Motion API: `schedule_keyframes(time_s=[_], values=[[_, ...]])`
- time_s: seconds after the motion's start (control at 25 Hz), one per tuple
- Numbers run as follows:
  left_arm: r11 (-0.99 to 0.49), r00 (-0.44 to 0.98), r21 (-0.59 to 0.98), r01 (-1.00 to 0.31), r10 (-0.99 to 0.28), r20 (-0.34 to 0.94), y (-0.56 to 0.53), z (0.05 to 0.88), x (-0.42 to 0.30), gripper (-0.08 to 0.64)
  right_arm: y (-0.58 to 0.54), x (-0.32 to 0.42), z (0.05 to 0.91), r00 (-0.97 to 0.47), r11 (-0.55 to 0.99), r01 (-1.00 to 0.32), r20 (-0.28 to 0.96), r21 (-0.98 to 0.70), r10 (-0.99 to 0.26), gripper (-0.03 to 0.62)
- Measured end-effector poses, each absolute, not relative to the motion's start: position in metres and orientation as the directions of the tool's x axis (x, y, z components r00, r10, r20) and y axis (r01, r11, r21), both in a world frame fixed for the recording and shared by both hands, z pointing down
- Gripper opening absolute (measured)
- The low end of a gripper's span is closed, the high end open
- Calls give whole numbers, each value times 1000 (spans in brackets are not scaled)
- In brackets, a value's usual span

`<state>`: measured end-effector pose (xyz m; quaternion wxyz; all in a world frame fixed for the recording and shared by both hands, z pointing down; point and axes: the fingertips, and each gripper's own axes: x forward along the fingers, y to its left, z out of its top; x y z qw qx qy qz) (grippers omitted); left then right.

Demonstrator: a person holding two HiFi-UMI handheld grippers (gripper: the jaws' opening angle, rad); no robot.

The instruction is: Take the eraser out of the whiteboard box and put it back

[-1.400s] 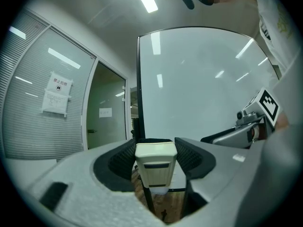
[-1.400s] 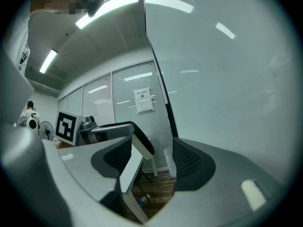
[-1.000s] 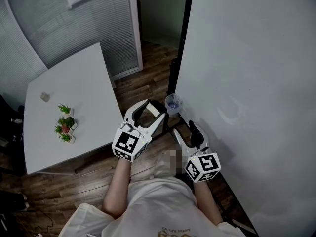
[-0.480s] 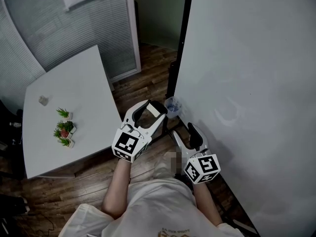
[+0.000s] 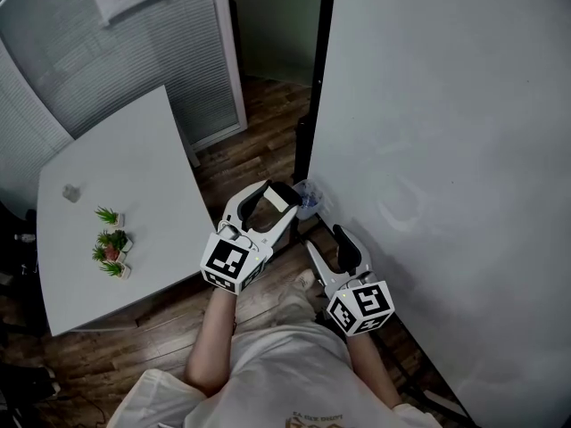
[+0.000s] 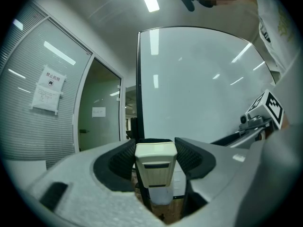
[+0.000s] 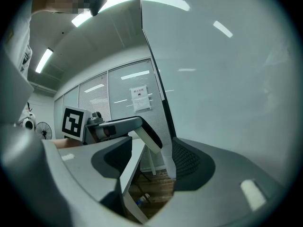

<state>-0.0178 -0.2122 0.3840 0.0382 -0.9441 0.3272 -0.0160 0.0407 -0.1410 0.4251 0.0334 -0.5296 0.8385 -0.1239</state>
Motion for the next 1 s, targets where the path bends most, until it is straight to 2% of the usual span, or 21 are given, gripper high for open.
schedule_keyframes(time_s=[1.0], values=[[-806, 806, -63, -588, -591, 28, -236, 399, 2, 259, -152, 42, 436, -456, 419, -868, 91, -267, -886, 261]])
